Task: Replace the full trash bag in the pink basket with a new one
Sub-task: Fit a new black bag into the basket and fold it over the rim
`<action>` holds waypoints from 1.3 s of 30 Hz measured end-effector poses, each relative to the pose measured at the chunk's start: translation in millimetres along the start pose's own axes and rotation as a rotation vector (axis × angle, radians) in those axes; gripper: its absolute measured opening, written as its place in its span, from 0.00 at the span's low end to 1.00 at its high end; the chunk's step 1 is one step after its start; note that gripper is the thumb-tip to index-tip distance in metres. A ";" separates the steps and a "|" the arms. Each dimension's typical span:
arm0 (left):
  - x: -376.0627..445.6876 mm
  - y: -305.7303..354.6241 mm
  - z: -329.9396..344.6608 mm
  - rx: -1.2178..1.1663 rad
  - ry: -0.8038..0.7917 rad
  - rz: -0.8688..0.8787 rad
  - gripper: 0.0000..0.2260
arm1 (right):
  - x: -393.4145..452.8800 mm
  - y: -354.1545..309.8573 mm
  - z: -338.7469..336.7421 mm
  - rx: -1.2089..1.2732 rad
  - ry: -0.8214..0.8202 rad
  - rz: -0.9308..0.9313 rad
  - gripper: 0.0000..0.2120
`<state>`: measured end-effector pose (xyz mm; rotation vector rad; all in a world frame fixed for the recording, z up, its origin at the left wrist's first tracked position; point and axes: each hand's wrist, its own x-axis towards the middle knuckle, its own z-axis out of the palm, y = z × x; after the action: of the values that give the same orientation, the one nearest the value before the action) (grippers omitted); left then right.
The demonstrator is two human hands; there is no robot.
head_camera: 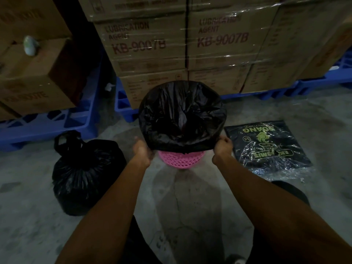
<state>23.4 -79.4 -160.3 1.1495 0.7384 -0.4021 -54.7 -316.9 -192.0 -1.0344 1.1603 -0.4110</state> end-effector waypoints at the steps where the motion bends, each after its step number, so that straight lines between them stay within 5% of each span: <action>1: -4.5 8.8 2.7 0.015 0.099 0.134 0.24 | 0.6 -9.6 -2.7 -0.009 0.047 -0.053 0.11; 4: -12.5 34.4 17.1 0.280 0.099 0.541 0.24 | -2.3 -42.3 -1.3 -0.106 0.040 -0.324 0.19; 8: -13.9 49.9 34.4 0.653 -0.041 0.644 0.27 | -3.3 -67.3 12.9 -0.366 -0.242 -0.386 0.30; 13: -21.1 50.3 18.3 0.571 -0.148 0.260 0.22 | 3.4 -78.8 2.4 -0.666 -0.253 -0.289 0.32; 16: -25.9 62.6 10.3 0.404 -0.314 0.031 0.30 | 6.4 -91.1 -8.2 -0.794 -0.319 -0.213 0.19; 23: -42.2 63.2 4.2 0.879 -0.155 -0.035 0.34 | 10.1 -105.1 -20.9 -1.092 -0.503 -0.363 0.12; 26: -46.9 63.9 6.7 0.765 -0.317 -0.074 0.33 | 1.3 -115.0 -16.1 -1.266 -0.538 -0.385 0.19; 29: -45.1 62.6 1.4 0.644 -0.394 -0.126 0.25 | -22.6 -115.7 -7.9 -1.363 -0.340 -0.869 0.27; 30: -46.0 60.9 -1.7 0.625 -0.406 -0.148 0.25 | -37.4 -111.7 -3.0 -1.299 -0.374 -1.129 0.23; 32: -42.7 55.6 -10.4 0.574 -0.437 -0.191 0.24 | -63.4 -97.4 10.3 -1.257 -0.711 -1.435 0.14; 35: -33.5 48.0 -22.3 0.561 -0.470 -0.175 0.22 | -75.0 -50.7 25.3 -1.821 -1.177 -1.107 0.25; 39: -25.6 52.3 -23.6 0.623 -0.514 0.019 0.28 | -50.7 7.7 30.0 -2.370 -1.211 -0.627 0.48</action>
<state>31.3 -40.0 -112.0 1.5421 0.1410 -0.9122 -49.6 -262.2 -169.5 -2.8896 -0.4722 1.4760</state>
